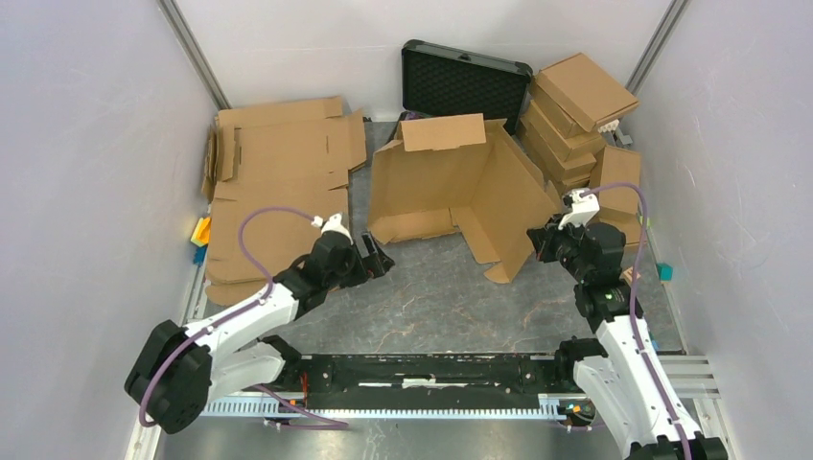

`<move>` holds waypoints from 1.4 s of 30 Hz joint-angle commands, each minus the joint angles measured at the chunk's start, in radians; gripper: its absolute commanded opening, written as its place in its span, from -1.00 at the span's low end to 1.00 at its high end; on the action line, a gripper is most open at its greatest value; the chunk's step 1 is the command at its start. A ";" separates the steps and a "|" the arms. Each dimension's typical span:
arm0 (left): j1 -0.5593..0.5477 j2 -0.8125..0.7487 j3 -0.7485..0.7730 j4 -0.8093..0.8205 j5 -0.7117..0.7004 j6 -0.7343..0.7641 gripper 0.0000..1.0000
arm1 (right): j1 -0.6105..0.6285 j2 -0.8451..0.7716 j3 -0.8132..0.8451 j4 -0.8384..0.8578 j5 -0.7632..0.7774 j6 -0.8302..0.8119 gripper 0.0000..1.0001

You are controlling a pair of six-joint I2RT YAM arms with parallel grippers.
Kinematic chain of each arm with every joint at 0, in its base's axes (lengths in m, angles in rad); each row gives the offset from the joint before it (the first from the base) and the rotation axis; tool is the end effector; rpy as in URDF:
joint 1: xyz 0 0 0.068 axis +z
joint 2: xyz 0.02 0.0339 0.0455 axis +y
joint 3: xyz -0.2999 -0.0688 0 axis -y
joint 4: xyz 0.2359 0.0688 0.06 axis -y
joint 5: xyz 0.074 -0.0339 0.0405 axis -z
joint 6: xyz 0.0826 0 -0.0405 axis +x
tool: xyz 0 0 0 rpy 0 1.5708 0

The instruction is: Fold the paper box

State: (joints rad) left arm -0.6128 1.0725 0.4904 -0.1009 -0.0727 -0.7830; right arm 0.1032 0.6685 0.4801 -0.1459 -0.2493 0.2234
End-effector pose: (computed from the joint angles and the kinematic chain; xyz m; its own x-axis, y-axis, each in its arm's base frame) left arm 0.1900 -0.1262 0.1987 -0.7381 -0.3411 -0.5821 0.0097 0.8573 -0.5147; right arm 0.1701 0.0381 0.2636 -0.3917 0.1753 -0.9032 -0.2511 0.9241 0.2882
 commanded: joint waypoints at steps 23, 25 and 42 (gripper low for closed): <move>-0.092 0.590 0.021 0.958 -0.181 -0.783 0.94 | 0.005 -0.056 -0.011 -0.021 -0.031 0.072 -1.00; -0.079 0.632 0.052 0.957 -0.180 -0.783 0.77 | 0.005 -0.060 -0.011 -0.024 -0.032 0.070 -1.00; 0.027 0.181 0.234 0.222 -0.221 -0.172 -0.96 | 0.005 -0.096 -0.077 0.044 -0.199 0.230 -1.00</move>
State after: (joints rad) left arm -0.6025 1.4456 0.5888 0.4324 -0.2359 -1.2785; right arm 0.1032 0.5953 0.4561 -0.1947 -0.3176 0.3393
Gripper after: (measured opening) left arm 0.044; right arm 0.014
